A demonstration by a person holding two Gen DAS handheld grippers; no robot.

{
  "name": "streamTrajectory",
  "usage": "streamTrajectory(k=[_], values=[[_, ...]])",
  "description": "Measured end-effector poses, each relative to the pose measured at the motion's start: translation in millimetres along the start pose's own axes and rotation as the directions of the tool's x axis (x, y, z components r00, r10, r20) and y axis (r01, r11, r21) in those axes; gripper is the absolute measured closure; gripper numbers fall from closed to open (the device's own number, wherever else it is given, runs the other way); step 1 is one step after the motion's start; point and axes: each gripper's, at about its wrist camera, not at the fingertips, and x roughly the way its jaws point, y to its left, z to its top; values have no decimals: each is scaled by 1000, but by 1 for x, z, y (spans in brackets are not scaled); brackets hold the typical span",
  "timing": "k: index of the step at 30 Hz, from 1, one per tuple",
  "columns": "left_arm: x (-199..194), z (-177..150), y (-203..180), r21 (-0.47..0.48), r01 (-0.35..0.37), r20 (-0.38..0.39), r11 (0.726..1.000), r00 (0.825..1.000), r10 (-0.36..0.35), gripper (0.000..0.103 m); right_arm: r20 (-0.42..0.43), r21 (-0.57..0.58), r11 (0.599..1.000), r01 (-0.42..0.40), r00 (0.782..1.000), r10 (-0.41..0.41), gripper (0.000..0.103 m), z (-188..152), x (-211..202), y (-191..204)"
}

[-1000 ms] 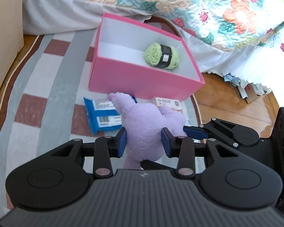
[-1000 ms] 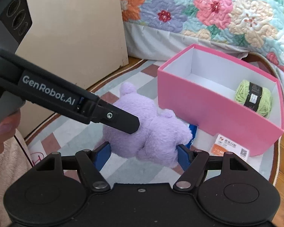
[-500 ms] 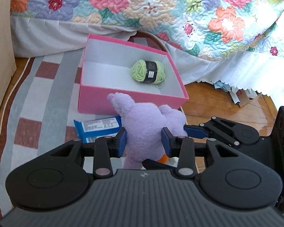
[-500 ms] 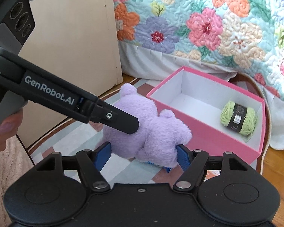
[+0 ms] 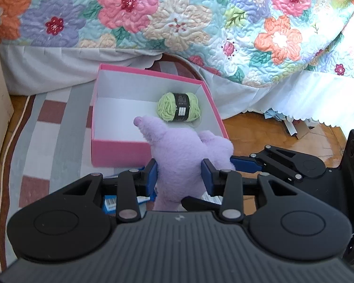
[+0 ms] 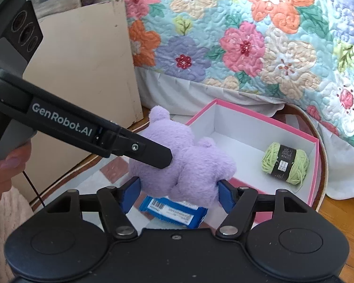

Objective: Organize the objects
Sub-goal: 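Lift the purple plush toy with the left tool and carry it into the pink box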

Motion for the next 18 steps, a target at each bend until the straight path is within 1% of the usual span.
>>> streamTrajectory(k=[4, 7, 13, 18], values=[[13, 21, -3, 9, 6, -9, 1000, 1000, -6, 65, 0, 24, 1000, -3, 1000, 3, 32, 13, 4, -18], [28, 37, -4, 19, 0, -18, 1000, 1000, 0, 65, -3, 52, 999, -9, 1000, 9, 34, 22, 11, -35], [68, 67, 3, 2, -1, -45, 1000, 999, 2, 65, -29, 83, 997, -8, 1000, 10, 37, 39, 36, -67], [102, 85, 11, -12, -7, -73, 1000, 997, 6, 65, -70, 100, 995, -21, 997, 28, 39, 48, 59, -95]])
